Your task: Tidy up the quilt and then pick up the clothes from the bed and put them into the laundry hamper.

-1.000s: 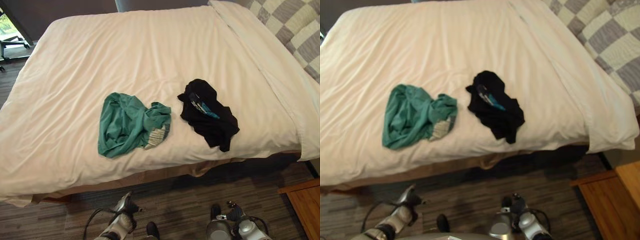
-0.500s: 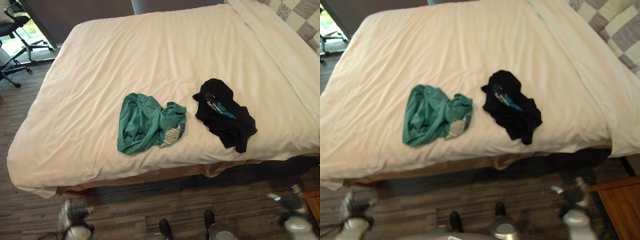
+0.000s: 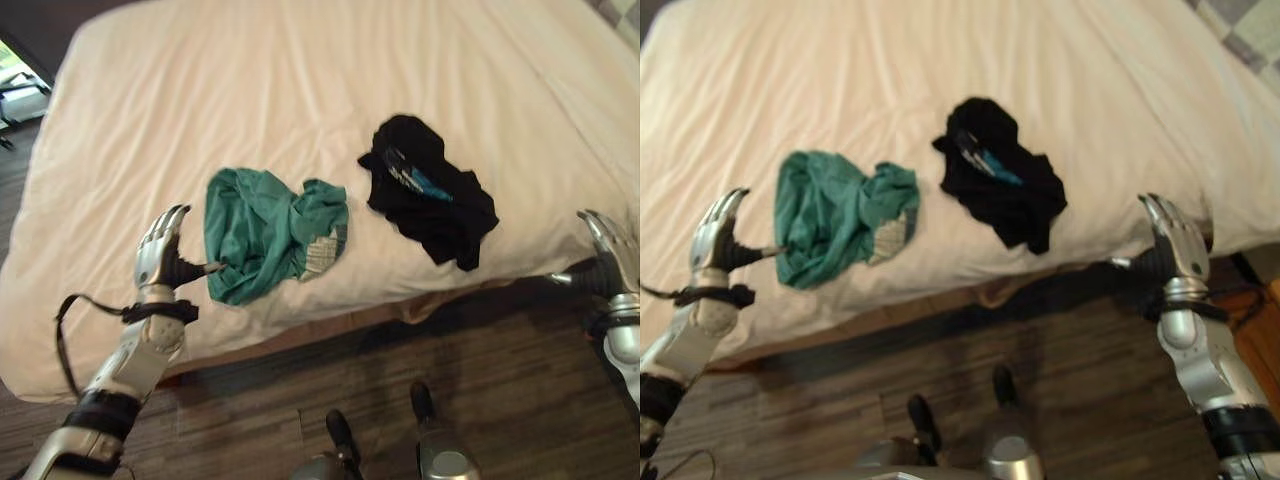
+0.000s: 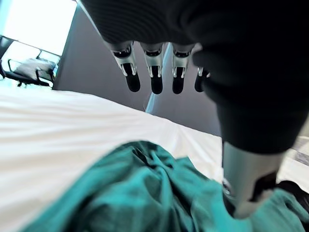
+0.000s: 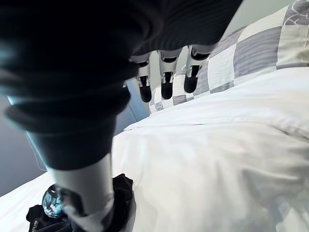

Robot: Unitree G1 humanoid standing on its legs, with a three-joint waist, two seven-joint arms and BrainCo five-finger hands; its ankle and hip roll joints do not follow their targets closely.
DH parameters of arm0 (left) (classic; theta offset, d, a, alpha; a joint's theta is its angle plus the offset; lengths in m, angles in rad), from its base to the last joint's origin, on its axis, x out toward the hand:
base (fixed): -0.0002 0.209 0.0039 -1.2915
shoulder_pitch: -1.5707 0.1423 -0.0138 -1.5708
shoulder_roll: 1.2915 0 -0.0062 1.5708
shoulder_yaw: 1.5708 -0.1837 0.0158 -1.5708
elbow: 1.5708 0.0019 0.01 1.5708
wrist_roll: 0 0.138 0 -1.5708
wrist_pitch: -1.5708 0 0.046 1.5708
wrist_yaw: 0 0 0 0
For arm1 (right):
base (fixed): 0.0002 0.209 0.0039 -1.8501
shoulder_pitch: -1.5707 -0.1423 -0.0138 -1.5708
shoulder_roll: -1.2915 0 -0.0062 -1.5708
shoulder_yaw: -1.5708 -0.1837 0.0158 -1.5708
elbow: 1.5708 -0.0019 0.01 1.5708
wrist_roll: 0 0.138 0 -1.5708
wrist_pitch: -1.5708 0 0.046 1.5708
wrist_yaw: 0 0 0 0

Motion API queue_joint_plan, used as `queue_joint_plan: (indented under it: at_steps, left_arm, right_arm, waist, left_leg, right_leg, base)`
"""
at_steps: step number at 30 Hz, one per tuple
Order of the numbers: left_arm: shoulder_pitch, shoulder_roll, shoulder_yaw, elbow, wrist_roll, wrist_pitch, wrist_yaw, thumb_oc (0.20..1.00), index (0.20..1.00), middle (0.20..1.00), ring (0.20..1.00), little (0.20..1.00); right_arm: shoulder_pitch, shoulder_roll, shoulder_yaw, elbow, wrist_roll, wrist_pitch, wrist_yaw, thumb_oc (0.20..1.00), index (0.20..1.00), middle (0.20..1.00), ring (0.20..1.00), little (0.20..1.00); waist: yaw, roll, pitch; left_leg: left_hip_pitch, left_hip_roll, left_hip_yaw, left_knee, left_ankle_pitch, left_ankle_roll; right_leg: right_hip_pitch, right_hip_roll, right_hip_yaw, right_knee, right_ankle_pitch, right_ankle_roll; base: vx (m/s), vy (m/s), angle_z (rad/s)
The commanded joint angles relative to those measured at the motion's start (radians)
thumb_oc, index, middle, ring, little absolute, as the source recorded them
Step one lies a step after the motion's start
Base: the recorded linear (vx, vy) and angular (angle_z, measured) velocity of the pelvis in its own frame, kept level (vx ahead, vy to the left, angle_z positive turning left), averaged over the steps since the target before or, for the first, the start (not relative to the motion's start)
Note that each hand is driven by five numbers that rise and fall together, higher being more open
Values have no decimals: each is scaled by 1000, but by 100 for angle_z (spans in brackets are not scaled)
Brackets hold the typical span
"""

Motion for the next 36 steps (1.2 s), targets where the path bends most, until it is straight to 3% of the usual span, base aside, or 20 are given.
queue_joint_plan:
  at_steps: [1, 4, 5, 6, 7, 10, 15, 16, 17, 19, 20, 21, 23, 24, 32, 33, 34, 36]
  left_arm:
    - [-176, 30, -53, 127, 114, 57, 17, 1000, 1000, 1000, 1000, 1000]
    - [-221, 12, -80, 176, 122, 74, 17, 1000, 1000, 1000, 1000, 1000]
    - [-285, -4, -121, 248, 149, 88, 12, 341, 341, 341, 341, 341]
    - [-286, -4, -122, 248, 148, 88, 12, 225, 225, 225, 225, 225]
    - [-348, -36, -178, 371, 194, 118, -15, 200, 200, 200, 200, 200]
    - [-347, -81, -226, 426, 262, 125, -61, 200, 200, 200, 200, 200]
    - [-231, -153, -228, 361, 226, 75, -77, 200, 200, 200, 200, 200]
    - [-120, -177, -204, 220, 93, -9, -91, 200, 200, 200, 200, 200]
    - [-116, -175, -199, 216, 92, -8, -93, 200, 200, 200, 200, 200]
    - [39, -173, -172, 25, -79, -94, -161, 200, 200, 200, 200, 200]
    - [42, -171, -169, 21, -80, -92, -162, 200, 200, 200, 200, 200]
    - [140, -158, -152, -71, -152, -124, -201, 200, 200, 200, 200, 200]
    - [194, -157, -129, -93, -179, -125, -213, 200, 200, 200, 200, 200]
    - [267, -167, -99, -103, -259, -119, -225, 200, 200, 200, 200, 200]
    - [371, -165, -21, -85, -411, -125, -257, 200, 200, 200, 200, 200]
    - [367, -164, -13, -68, -409, -118, -255, 200, 200, 200, 200, 200]
    - [366, -165, -13, -68, -408, -118, -254, 200, 200, 200, 200, 200]
    - [343, -177, -12, -30, -380, -108, -244, 200, 200, 200, 200, 200]
  right_arm:
    - [-94, -10, 19, -78, -17, -11, -38, 1000, 1000, 1000, 1000, 1000]
    - [-110, -10, 28, -93, -13, -14, -39, 1000, 1000, 1000, 1000, 1000]
    - [-117, -10, 44, -119, -3, -24, -33, 1000, 1000, 1000, 1000, 1000]
    - [-117, -10, 43, -119, -3, -24, -33, 1000, 1000, 1000, 1000, 1000]
    - [-134, -21, 61, -145, 6, -35, -26, 1000, 1000, 1000, 1000, 1000]
    - [-139, -33, 72, -155, 18, -46, -13, 1000, 1000, 1000, 1000, 1000]
    - [-202, -76, 126, -134, -6, -46, -2, 1000, 1000, 1000, 1000, 1000]
    - [-239, -113, 142, -124, -30, -31, -4, 1000, 1000, 1000, 1000, 1000]
    - [-245, -112, 148, -121, -29, -31, -5, 1000, 1000, 1000, 1000, 1000]
    - [-304, -139, 179, -63, -27, -12, -3, 1000, 1000, 1000, 1000, 1000]
    - [-309, -138, 184, -61, -26, -12, -4, 1000, 1000, 1000, 1000, 1000]
    - [-363, -160, 211, 11, -31, 5, -1, 1000, 1000, 1000, 1000, 1000]
    - [-403, -164, 245, 60, -35, 11, 5, 1000, 1000, 1000, 1000, 1000]
    - [-478, -162, 304, 178, -26, 27, 21, 1000, 1000, 1000, 1000, 1000]
    - [-737, -143, 472, 622, 82, 68, 69, 1000, 1000, 1000, 1000, 1000]
    - [-743, -140, 472, 657, 98, 73, 74, 492, 492, 492, 492, 492]
    - [-746, -140, 474, 659, 99, 72, 73, 200, 200, 200, 200, 200]
    - [-707, -96, 451, 712, 155, 76, 97, 200, 200, 200, 200, 200]
  waist:
    - [-20, -95, 36]
    - [-23, -101, 44]
    - [-30, -109, 58]
    - [-29, -109, 58]
    - [-39, -116, 77]
    - [-33, -121, 84]
    - [-3, -120, 72]
    - [24, -114, 76]
    - [21, -114, 73]
    - [59, -97, 76]
    - [57, -97, 74]
    - [86, -81, 75]
    - [94, -73, 73]
    - [123, -58, 77]
    - [167, 3, 112]
    - [172, 9, 115]
    - [171, 9, 115]
    - [175, 15, 117]
  left_leg:
    - [31, 75, 23, 13, -70, -101]
    - [14, 81, 30, 19, -67, -102]
    - [-2, 86, 35, 22, -61, -104]
    - [-2, 86, 35, 23, -62, -104]
    - [-18, 92, 44, 31, -58, -106]
    - [-13, 97, 44, 28, -55, -108]
    - [2, 95, 27, 18, -49, -110]
    - [4, 92, 9, 14, -45, -112]
    - [-1, 92, 9, 13, -41, -112]
    - [-8, 86, -10, 6, -34, -116]
    - [-11, 86, -10, 4, -30, -116]
    - [-25, 84, -19, 1, -21, -121]
    - [-33, 85, -26, 1, -17, -124]
    - [-43, 84, -35, 1, -9, -129]
    - [-108, 89, -60, 1, 23, -140]
    - [-115, 88, -62, 1, 26, -141]
    - [-116, 88, -62, 1, 27, -141]
    - [-123, 89, -75, 1, 29, -141]
  right_leg:
    - [-58, -62, 9, 76, -151, 74]
    - [-79, -59, 14, 81, -148, 75]
    - [-102, -55, 16, 87, -144, 74]
    - [-102, -55, 16, 87, -144, 74]
    - [-123, -55, 18, 98, -142, 77]
    - [-118, -57, 6, 99, -144, 76]
    - [-100, -58, -4, 98, -144, 66]
    - [-90, -61, -16, 101, -153, 64]
    - [-94, -60, -15, 99, -148, 62]
    - [-82, -66, -35, 90, -151, 60]
    - [-86, -65, -35, 88, -147, 59]
    - [-82, -69, -53, 75, -140, 59]
    - [-80, -71, -66, 69, -138, 59]
    - [-76, -72, -88, 70, -141, 59]
    - [-117, -73, -128, 84, -134, 57]
    - [-122, -73, -130, 85, -134, 57]
    - [-123, -73, -131, 86, -134, 57]
    - [-127, -70, -142, 96, -140, 56]
  base:
    - [-93, -30, -29]
    - [-58, -38, -28]
    - [-33, -31, -18]
    - [-65, -40, -12]
    - [-32, -15, -10]
    - [7, -39, -9]
    - [29, -71, 6]
    - [0, -86, 21]
    - [24, -109, 21]
    - [2, -90, 33]
    - [-18, -120, 38]
    - [-5, -82, 31]
    - [-3, -82, 38]
    - [-22, -68, 42]
    - [-42, -29, 35]
    - [-38, 6, 21]
    - [-48, 7, 15]
    - [-34, 21, 9]
